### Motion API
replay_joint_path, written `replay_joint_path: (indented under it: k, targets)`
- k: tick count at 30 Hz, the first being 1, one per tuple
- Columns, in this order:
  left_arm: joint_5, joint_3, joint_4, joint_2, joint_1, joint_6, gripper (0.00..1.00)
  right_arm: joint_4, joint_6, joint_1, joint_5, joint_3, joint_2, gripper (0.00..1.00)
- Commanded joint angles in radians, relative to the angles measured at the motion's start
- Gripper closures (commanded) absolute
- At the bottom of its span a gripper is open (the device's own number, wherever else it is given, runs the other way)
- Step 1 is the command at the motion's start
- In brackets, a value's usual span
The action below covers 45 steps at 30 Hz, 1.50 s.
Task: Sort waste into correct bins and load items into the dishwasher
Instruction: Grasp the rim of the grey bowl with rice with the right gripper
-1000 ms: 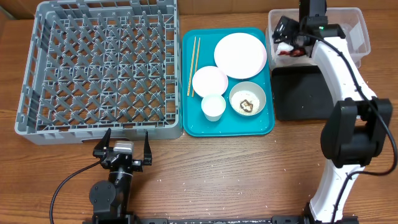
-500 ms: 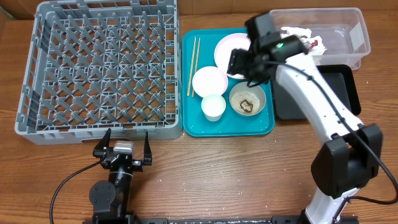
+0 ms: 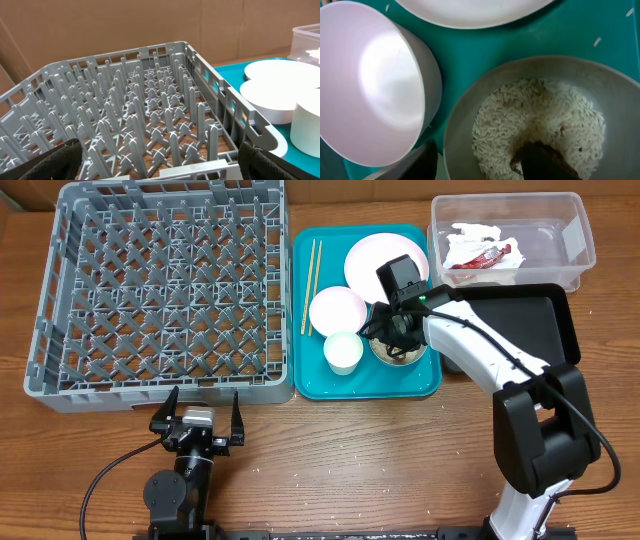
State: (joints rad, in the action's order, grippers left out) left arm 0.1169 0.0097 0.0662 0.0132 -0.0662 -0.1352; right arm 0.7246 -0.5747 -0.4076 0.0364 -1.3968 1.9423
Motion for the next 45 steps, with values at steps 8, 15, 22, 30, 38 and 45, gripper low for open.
replay_joint_path:
  k: [8,15,22,30,38,45]
  targets:
    - [0.007,-0.005,0.0,-0.009,-0.006,-0.018,0.0,0.014,0.206,-0.035,0.018,0.005,0.025,0.54]
    - [0.007,-0.005,0.0,-0.009,-0.006,-0.018,0.0,0.058,0.236,-0.056,0.017,-0.025,0.003,0.6]
    - [0.007,-0.005,0.0,-0.009,-0.006,-0.018,0.0,0.149,0.235,-0.05,0.021,-0.074,-0.068,0.59]
    - [0.007,-0.005,0.0,-0.009,-0.006,-0.018,0.0,0.319,0.472,-0.051,0.08,-0.075,-0.08,0.59]
    - [0.007,-0.005,0.0,-0.009,-0.006,-0.018,0.0,0.253,0.697,-0.051,0.078,-0.007,-0.079,0.46]
    - [0.007,-0.005,0.0,-0.009,-0.006,-0.018,0.0,0.188,0.766,-0.051,0.079,0.074,-0.079,0.53]
